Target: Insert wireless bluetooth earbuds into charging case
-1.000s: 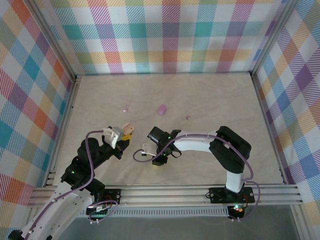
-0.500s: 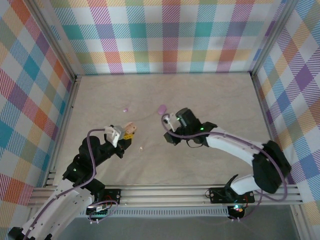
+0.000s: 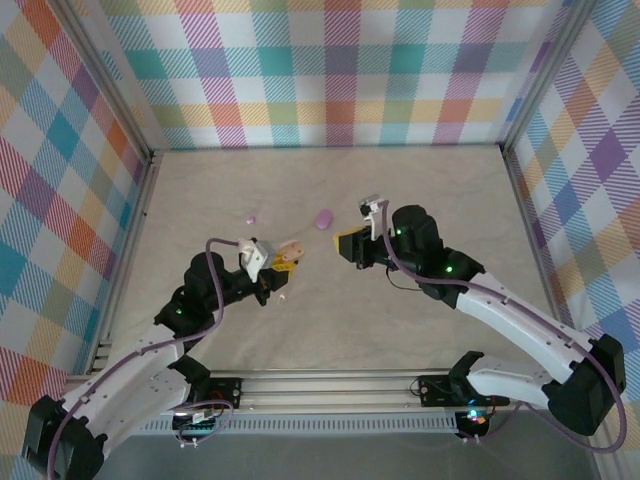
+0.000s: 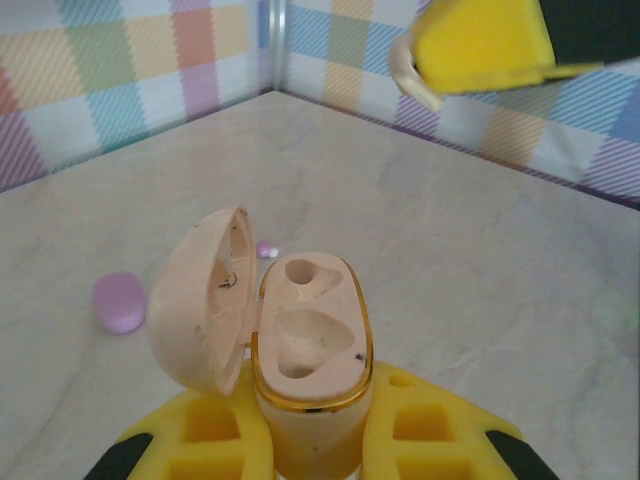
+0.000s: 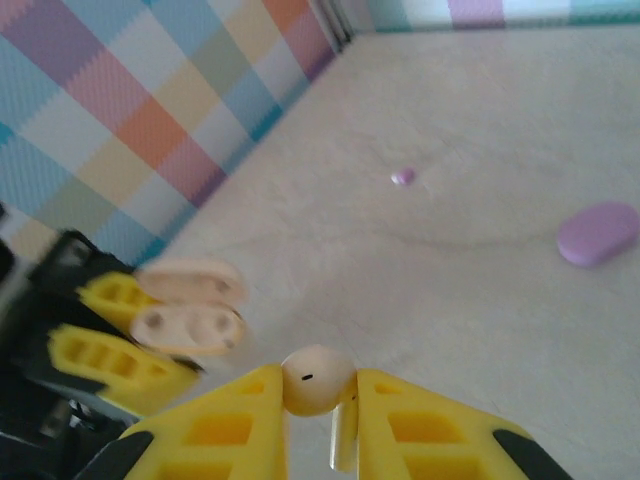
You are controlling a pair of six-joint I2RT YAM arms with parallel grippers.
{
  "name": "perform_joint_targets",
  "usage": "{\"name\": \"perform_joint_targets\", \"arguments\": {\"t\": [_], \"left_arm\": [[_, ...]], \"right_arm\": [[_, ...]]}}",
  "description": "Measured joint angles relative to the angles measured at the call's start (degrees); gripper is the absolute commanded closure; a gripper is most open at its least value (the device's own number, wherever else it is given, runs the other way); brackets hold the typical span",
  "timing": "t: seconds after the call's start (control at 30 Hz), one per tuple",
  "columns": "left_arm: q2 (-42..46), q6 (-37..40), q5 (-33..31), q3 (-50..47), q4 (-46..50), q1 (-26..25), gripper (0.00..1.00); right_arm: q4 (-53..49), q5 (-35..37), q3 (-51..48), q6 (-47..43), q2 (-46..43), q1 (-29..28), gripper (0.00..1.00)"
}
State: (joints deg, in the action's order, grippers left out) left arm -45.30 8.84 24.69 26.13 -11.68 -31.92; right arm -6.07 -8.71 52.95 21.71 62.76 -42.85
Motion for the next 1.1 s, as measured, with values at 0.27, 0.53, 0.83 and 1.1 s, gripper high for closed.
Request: {"name": "perform_joint_targets", "arguments": {"t": [0.27,0.53,0.83,1.1], "left_arm": [[-3.9,0.8,1.3,2.0,-5.2,-2.6,1.00],[-4.3,1.0,0.8,2.3,-6.5,-3.3,1.00],[-4.3,0.1,0.1,3.0,-6.7,-3.3,1.00],[-4.0,-1.2,0.2,3.0,-6.7,-3.3,1.00]], "right_arm": [[10.8,-4.3,0.0,-0.8,0.1,-2.8,0.80],[17.9,-7.5,0.0,-1.4,4.4,-3.7,0.79],[20.9,-9.0,-0.4,-1.6,6.0,-3.7,0.79],[24.1,-10.5,-2.8,-1.9,7.8,-3.7,0.78]]}}
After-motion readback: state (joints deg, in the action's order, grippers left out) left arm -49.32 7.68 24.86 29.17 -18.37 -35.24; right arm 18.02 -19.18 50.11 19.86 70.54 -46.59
